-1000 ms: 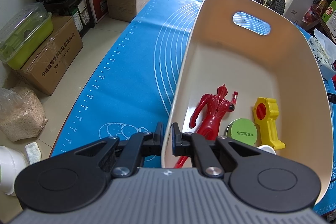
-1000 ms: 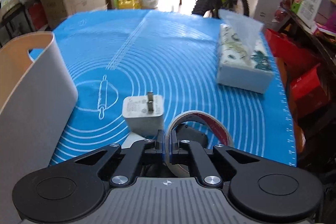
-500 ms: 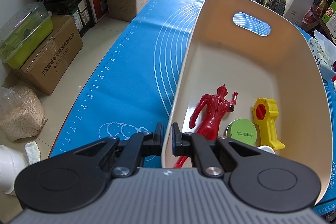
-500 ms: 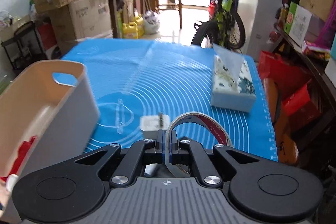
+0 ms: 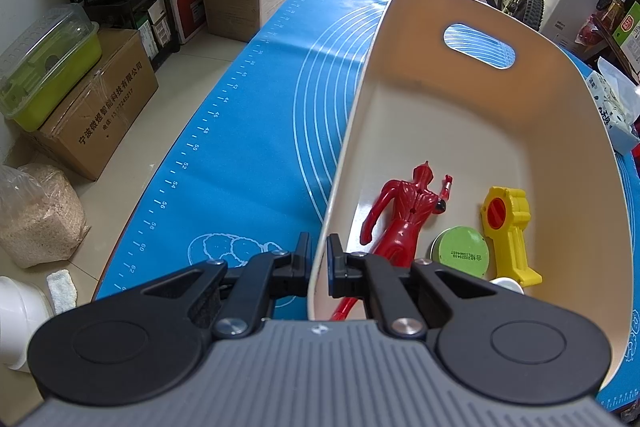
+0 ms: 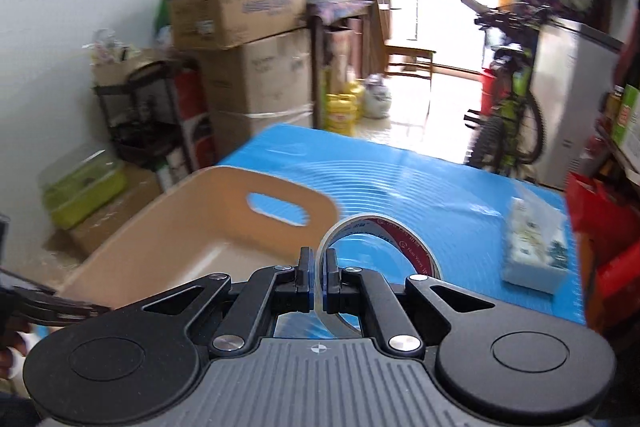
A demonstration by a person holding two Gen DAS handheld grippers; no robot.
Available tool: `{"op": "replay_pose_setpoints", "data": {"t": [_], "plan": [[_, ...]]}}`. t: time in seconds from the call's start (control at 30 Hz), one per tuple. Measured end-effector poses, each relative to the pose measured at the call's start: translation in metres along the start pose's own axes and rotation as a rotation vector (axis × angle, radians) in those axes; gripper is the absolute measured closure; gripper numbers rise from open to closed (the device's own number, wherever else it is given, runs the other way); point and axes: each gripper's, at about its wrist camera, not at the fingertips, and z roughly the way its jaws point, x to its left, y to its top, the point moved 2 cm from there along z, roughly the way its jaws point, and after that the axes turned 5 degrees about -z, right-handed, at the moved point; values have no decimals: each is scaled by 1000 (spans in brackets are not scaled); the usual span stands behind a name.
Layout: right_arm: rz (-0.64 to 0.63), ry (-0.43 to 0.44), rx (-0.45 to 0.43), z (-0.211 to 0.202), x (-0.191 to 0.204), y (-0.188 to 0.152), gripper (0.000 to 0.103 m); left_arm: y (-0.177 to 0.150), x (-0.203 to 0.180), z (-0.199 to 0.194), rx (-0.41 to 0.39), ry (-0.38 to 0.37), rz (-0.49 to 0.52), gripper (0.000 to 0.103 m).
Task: Organize rigid objects
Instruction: 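Carry the tape roll into the basket and release it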
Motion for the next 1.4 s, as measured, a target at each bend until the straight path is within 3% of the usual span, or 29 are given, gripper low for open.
{"op": "replay_pose_setpoints", "data": {"t": [0.17,0.37,0.77,0.83,0.97,1.07,1.23,1.4], "plan": [[-52,94,46,22,41,-4,88,0,0,0,-1,0,-1,94],[-110,147,121,50,78,-17,89,0,0,0,-1,2,1,94],[-169,155,288,83,106,-40,90,0,0,0,-1,3,1,94],[-146,159,282,80,100,-39,85,0,0,0,-1,4,2,94],[-74,131,231,66,74,-31,58,0,0,0,-1,4,1,94],[-25,89,189,51,48,-21,45,0,0,0,0,3,2,94],[38,9,125,27,1,-7,30,0,1,-1,-1,2,1,94],[105,-94,122,23,-50,-11,28,0,1,0,-1,2,0,94]]}}
